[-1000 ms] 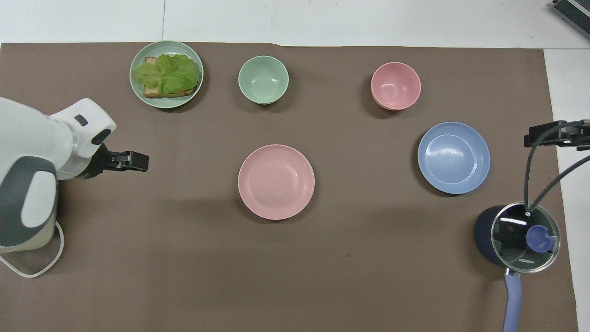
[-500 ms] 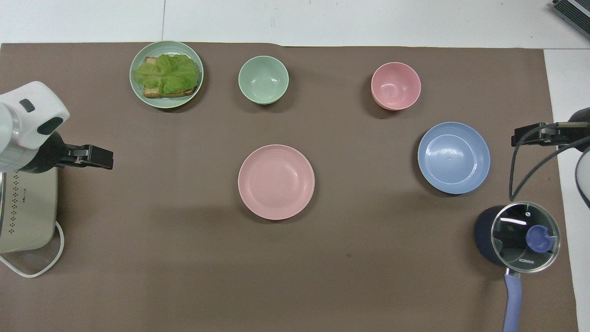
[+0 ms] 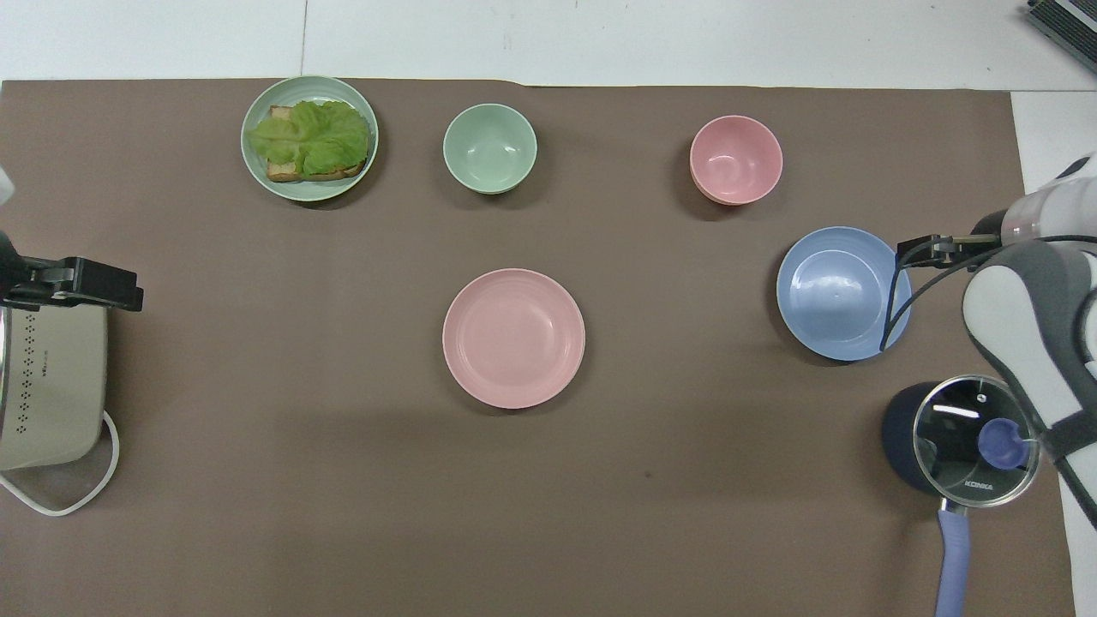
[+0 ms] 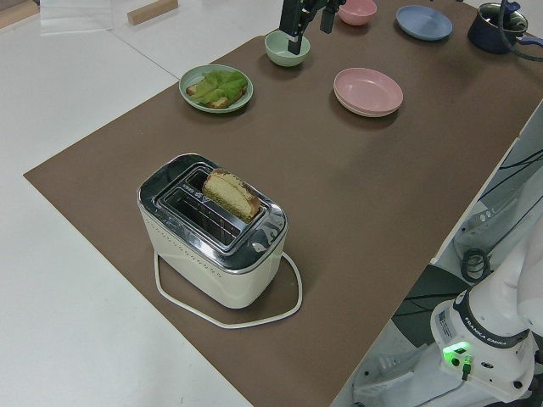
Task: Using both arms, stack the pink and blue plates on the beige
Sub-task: 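Reach the right gripper to the rim of the blue bowl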
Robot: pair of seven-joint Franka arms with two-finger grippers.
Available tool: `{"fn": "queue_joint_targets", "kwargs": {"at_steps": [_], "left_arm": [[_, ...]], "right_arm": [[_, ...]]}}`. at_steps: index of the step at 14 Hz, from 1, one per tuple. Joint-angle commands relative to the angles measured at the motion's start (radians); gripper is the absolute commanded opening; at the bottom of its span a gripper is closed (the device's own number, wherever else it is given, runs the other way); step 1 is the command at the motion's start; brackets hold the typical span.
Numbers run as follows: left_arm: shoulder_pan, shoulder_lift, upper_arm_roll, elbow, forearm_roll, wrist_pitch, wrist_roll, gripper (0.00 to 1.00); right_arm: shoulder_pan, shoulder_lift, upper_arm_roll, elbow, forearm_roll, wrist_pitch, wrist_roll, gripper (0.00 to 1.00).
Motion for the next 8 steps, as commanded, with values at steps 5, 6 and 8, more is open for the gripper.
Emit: {"fn": "queue_joint_targets", "kwargs": {"at_steps": [5, 6, 8], "left_arm": [[0.013, -0.028, -0.009, 0.066, -0.001, -0.103, 0.015, 1.00], [0.013, -0.028, -0.009, 0.068, -0.001, -0.103, 0.013, 1.00], [0.010, -0.029, -0.009, 0.063, -0.001, -0.103, 0.016, 1.00]], "right_arm": [[-0.029, 0.048, 0.007, -0.030, -0.002, 0.045, -0.054, 0.48], [-0.029, 0.048, 0.009, -0.030, -0.002, 0.045, -0.053, 0.35], [-0.029, 0.048, 0.010, -0.029, 0.012, 0.037, -0.051, 0.02]]}}
